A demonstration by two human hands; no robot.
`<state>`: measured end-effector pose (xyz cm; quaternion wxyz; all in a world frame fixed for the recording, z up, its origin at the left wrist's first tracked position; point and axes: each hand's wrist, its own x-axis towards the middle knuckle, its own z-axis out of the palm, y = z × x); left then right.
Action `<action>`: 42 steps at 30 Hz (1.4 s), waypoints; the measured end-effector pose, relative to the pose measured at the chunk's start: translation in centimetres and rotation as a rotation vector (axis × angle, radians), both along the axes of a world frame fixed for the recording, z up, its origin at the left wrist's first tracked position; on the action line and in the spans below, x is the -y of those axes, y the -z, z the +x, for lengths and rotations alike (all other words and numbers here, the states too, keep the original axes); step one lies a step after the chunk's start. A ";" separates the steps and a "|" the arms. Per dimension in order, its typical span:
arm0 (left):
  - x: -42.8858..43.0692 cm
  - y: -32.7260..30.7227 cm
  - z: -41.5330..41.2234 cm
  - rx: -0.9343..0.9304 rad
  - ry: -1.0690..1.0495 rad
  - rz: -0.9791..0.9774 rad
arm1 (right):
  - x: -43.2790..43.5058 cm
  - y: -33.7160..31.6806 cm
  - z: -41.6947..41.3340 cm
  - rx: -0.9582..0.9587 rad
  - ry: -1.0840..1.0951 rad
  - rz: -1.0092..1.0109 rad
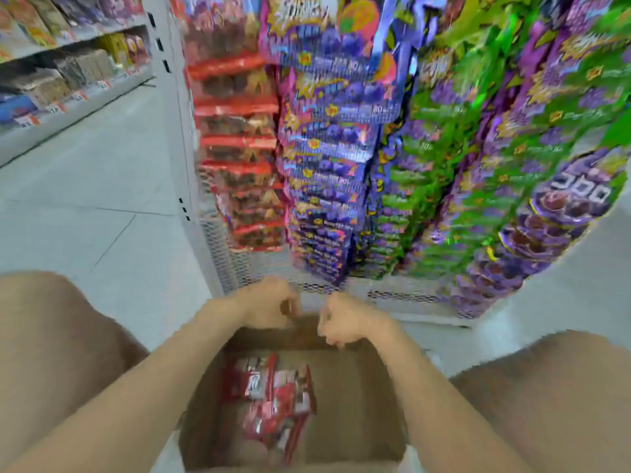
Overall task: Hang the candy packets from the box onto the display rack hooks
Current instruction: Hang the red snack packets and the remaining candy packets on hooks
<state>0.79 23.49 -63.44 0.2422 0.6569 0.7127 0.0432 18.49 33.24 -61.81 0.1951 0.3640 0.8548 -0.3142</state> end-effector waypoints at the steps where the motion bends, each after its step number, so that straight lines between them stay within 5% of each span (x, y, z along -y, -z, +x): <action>1: 0.6 2.5 -0.3 0.010 -0.019 -0.119 | 0.4 2.1 0.2 0.061 -0.006 -0.066; 7: 4.0 18.6 -1.0 0.071 -0.361 -0.479 | 3.5 13.0 1.3 0.198 0.051 -0.163; 13: 5.9 29.5 1.3 0.033 -0.604 -0.542 | 3.1 17.9 1.3 0.255 0.107 -0.316; 23: 5.1 30.9 2.1 -0.292 -0.495 -0.353 | 2.8 23.7 0.2 0.249 0.153 -0.379; 31: 2.2 21.9 1.3 0.607 -0.630 -0.466 | 3.6 21.7 -0.7 -0.040 -0.012 -0.057; 36: 2.0 14.8 0.3 0.873 -0.672 -0.412 | 1.8 18.6 0.0 -0.177 0.083 0.112; 42: 3.3 8.7 -0.7 1.006 -0.772 0.006 | 0.9 12.3 2.3 -0.562 0.583 -0.417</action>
